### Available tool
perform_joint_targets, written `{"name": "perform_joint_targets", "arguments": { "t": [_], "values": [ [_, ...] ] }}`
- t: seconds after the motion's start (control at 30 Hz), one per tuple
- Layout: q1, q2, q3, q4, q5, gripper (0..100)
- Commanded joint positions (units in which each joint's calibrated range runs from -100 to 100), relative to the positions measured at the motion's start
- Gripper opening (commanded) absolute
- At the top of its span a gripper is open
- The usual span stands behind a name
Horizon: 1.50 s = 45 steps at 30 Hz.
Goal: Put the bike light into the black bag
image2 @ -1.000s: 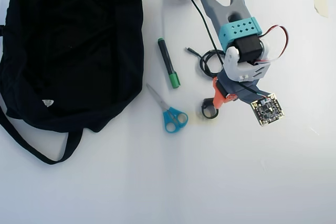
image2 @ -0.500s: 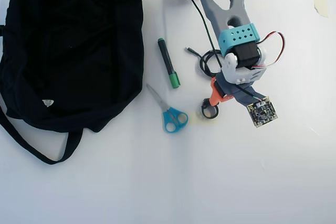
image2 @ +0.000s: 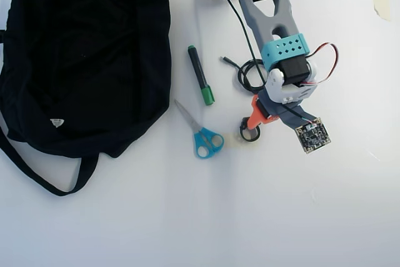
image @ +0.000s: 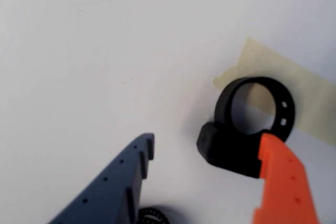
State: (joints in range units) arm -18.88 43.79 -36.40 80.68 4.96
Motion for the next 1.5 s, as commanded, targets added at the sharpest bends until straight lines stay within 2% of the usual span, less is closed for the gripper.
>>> {"name": "perform_joint_targets", "arguments": {
  "t": [0.0, 0.3, 1.33, 1.47],
  "values": [
    [-0.3, -0.5, -1.3, -0.9, 0.6, 26],
    [0.6, -0.2, -1.3, -0.9, 3.4, 26],
    [4.4, 2.6, -0.5, -0.1, 4.7, 26],
    [4.7, 2.6, 0.8, -0.1, 5.4, 21]
  ]
}}
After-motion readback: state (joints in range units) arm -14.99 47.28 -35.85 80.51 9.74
